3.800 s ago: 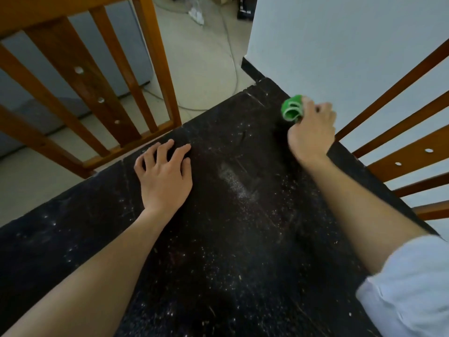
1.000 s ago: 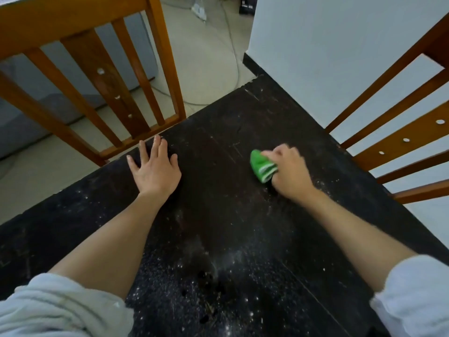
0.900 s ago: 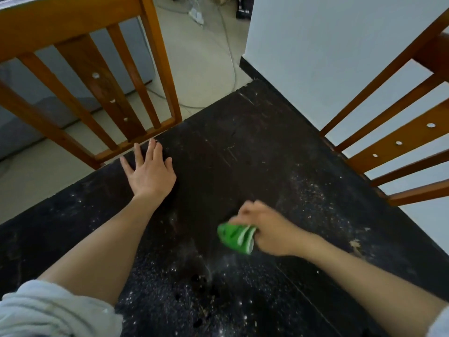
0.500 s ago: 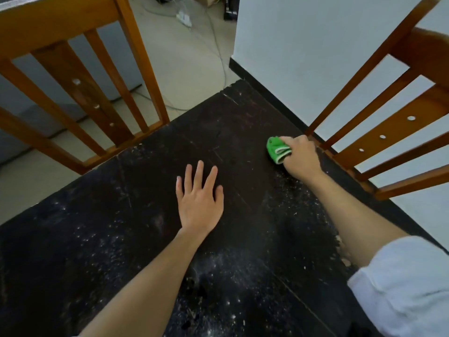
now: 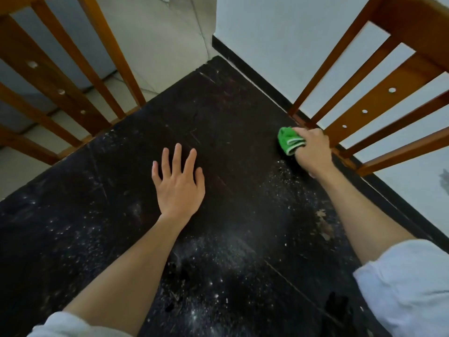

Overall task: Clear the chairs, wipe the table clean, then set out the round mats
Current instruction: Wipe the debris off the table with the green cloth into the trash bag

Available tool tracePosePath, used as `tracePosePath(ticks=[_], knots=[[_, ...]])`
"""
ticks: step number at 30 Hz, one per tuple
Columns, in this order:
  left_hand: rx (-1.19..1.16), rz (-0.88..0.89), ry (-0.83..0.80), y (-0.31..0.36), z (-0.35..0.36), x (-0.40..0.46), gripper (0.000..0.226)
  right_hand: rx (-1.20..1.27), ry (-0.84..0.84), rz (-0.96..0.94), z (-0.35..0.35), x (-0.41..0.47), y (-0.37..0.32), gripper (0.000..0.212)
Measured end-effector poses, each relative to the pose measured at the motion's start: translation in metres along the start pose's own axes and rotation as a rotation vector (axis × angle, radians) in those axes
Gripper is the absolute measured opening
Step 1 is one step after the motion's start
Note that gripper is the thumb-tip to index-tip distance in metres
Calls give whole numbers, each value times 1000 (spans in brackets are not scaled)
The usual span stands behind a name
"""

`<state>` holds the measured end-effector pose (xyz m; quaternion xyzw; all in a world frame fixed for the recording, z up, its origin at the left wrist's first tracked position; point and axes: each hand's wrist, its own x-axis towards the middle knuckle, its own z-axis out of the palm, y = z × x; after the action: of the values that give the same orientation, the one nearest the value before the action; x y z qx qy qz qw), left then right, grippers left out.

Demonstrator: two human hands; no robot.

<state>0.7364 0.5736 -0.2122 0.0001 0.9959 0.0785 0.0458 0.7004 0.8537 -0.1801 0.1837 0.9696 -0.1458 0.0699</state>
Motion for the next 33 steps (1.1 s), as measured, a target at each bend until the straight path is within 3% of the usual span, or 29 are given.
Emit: tracePosePath(ticks=[2, 5, 6, 7, 9, 11, 13, 16, 19, 21, 23, 24, 28, 31, 33], knots=[[9, -1, -10, 1, -1, 1, 52, 37, -188, -170, 8, -50, -12, 51], [2, 2, -15, 1, -1, 3, 52, 271, -674, -474, -2, -140, -35, 41], [2, 0, -23, 1, -1, 2, 52, 340, -713, -487, -8, -149, -35, 40], [6, -4, -27, 1, 0, 2, 52, 424, -668, -443, -17, -142, -38, 36], [0, -23, -31, 5, 0, -2, 51, 532, -363, -349, -22, -100, -18, 24], [-37, -77, -23, 13, 1, -10, 49, 353, -4, -148, -21, -41, 6, 27], [-70, -129, -7, 23, 1, -18, 49, 145, 132, 24, -17, -2, 33, 40], [-71, -151, -15, 27, 1, -20, 49, 49, 15, 93, -12, -16, 34, 48], [-53, -147, -24, 25, 2, -18, 49, 90, -125, -178, 1, -91, 22, 36], [-55, -147, -32, 26, 2, -18, 49, 137, -449, -439, 7, -153, 11, 33], [-60, -145, -47, 26, 2, -18, 49, 276, -732, -472, -1, -179, 9, 31], [-61, -146, -57, 25, 2, -18, 50, 356, -695, -427, -6, -174, 13, 30], [-33, -137, -122, 24, 1, -15, 57, 301, -77, -4, -22, -103, 57, 39], [-47, -129, -168, 22, -2, -14, 58, 42, -35, 177, -21, -93, 69, 51], [-44, -121, -191, 23, -4, -15, 58, -48, -99, 57, -3, -126, 67, 45]])
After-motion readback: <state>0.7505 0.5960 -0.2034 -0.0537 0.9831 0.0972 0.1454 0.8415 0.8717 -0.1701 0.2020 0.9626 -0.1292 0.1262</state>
